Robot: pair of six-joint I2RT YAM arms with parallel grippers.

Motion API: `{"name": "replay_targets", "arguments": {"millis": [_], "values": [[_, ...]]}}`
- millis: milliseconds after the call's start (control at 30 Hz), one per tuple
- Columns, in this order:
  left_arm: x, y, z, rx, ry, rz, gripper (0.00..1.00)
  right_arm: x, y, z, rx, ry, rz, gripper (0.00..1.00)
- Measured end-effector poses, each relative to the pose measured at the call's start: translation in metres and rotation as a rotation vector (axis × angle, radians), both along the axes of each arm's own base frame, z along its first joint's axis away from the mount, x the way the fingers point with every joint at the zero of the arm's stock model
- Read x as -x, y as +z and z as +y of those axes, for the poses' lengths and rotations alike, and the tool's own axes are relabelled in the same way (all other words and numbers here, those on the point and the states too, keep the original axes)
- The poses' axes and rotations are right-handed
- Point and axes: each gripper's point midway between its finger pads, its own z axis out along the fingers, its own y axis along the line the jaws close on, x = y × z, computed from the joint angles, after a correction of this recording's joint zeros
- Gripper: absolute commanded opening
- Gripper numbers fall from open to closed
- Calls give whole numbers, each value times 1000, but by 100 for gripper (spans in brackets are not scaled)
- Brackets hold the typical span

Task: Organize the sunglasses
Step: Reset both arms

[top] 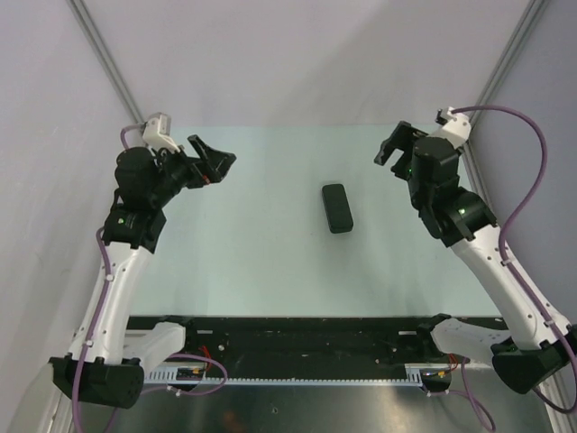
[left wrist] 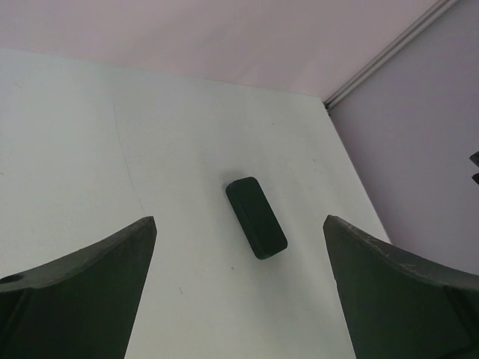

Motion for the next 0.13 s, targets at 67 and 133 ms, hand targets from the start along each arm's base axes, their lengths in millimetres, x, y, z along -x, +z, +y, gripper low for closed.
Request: {"name": "replay_targets", "arguments": {"millis": [67, 133], "values": [[0, 0, 0, -1, 4, -1, 100, 2, 4, -6, -10, -14, -11, 100], [-1, -1, 2, -3, 14, 1, 100, 1, 4, -10, -14, -26, -11, 100]]}}
